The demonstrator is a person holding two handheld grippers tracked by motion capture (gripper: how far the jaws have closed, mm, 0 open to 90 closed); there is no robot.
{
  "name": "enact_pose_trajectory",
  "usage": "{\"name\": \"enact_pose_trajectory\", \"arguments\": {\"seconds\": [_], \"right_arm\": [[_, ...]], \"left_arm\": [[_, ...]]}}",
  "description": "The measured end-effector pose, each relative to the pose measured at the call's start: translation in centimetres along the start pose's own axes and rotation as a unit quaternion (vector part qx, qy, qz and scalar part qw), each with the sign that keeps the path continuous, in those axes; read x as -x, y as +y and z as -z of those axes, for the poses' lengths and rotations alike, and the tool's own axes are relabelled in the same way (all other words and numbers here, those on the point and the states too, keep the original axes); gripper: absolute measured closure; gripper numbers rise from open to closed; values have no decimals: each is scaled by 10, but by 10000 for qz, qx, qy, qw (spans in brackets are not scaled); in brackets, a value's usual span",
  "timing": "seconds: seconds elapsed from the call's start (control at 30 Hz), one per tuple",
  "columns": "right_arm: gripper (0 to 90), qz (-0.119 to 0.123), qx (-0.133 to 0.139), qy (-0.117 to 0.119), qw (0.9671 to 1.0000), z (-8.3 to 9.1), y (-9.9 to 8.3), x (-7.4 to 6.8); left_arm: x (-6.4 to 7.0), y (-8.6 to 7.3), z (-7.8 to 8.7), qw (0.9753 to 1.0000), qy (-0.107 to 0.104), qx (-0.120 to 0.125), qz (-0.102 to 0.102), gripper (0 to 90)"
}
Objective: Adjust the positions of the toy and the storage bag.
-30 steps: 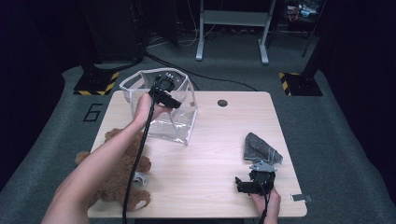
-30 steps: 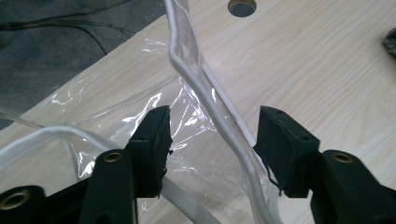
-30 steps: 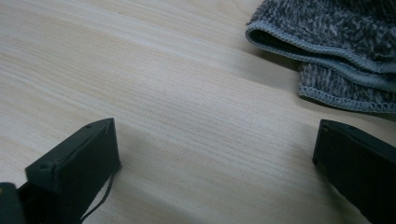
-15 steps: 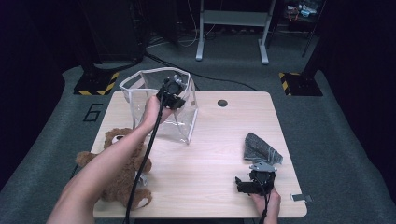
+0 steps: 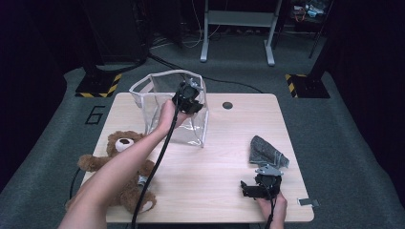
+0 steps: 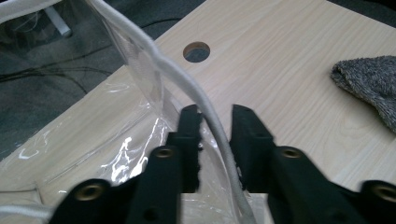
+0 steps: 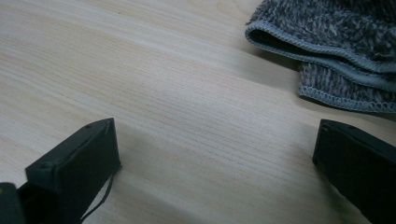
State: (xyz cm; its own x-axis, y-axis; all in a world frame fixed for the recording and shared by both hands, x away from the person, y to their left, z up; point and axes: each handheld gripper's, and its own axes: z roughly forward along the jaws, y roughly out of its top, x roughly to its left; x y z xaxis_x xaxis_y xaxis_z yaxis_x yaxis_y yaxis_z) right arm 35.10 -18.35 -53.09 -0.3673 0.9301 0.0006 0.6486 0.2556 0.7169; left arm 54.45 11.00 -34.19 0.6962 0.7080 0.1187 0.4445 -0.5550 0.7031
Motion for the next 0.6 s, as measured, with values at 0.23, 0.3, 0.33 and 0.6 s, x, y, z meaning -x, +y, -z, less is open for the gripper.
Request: {"name": "enact_pose_trajectory", "arguments": {"seconds": [0.23, 0.3, 0.33, 0.6], "right_arm": [[0, 0, -3, -8, 10000, 0, 0, 0], [0, -29, 4, -4, 10000, 0, 0, -1], [0, 16, -9, 1, 10000, 0, 0, 0], [8, 71, 14, -12, 10000, 1, 0, 0]], "left_arm": [[-24, -13, 31, 9984, 129, 467, 280, 372], [-35, -19, 42, 9973, 161, 583, 418, 326], [-40, -22, 47, 9965, 235, 637, 480, 312], [-90, -51, 79, 9892, 765, 861, 910, 260]]}}
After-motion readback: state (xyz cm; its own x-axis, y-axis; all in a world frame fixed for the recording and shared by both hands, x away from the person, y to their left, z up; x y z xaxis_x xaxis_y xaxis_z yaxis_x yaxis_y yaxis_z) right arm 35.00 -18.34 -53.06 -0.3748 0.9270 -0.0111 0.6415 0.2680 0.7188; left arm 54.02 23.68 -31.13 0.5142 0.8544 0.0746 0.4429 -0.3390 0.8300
